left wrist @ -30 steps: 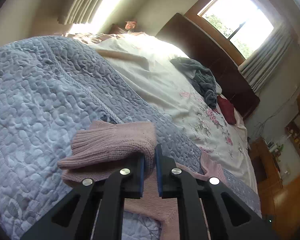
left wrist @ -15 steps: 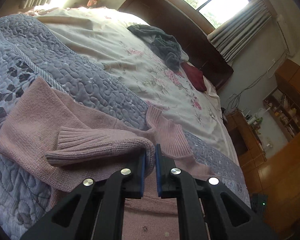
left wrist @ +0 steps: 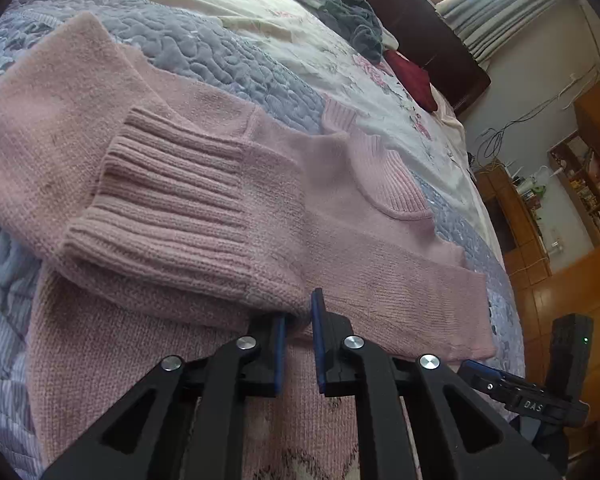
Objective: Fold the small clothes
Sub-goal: 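Fold the held sleeve across the sweater body with the left tool, release, then grasp the folded cuff with the right tool, straighten it, release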
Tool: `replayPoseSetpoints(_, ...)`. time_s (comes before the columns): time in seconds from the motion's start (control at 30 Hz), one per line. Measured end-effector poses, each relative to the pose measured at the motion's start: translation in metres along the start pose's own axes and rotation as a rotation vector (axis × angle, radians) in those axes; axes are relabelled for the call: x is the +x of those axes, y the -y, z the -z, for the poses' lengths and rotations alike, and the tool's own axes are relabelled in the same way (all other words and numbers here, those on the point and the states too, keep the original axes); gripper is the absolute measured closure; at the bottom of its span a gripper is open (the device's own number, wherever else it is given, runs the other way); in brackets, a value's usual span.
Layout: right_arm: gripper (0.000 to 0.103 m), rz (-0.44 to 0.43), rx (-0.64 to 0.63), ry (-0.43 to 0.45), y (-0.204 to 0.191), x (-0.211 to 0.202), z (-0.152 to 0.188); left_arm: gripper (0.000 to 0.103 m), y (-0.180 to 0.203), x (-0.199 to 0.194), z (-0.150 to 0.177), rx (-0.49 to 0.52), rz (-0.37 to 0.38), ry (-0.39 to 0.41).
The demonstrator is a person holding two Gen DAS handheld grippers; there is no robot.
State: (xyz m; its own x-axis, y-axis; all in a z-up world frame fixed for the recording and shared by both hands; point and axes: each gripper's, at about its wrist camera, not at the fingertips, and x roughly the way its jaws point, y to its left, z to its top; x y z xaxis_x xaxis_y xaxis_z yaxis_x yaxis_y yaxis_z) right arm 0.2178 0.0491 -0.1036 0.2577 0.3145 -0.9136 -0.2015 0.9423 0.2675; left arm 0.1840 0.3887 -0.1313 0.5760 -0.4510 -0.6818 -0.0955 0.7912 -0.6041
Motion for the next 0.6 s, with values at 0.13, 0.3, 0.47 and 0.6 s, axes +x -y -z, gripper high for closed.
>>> replayPoseSetpoints(0.13,0.041,-0.023,-0.012,0.006,-0.011,-0.006,-0.008,0.088,-0.002,-0.046,0.001,0.031,0.076,-0.006)
replayPoseSetpoints(0.3,0.041,-0.088,-0.03,0.0,-0.041,-0.004,-0.024,0.081,-0.021,-0.105,-0.039,0.109,-0.109,0.153)
replayPoseSetpoints(0.47,0.041,-0.135,-0.064,-0.024,-0.081,0.006,-0.038,0.081,-0.06,-0.097,-0.078,0.109,-0.336,0.155)
replayPoseSetpoints(0.6,0.041,-0.169,-0.081,-0.054,-0.111,0.02,-0.049,0.082,-0.093,-0.065,-0.078,0.073,-0.41,0.038)
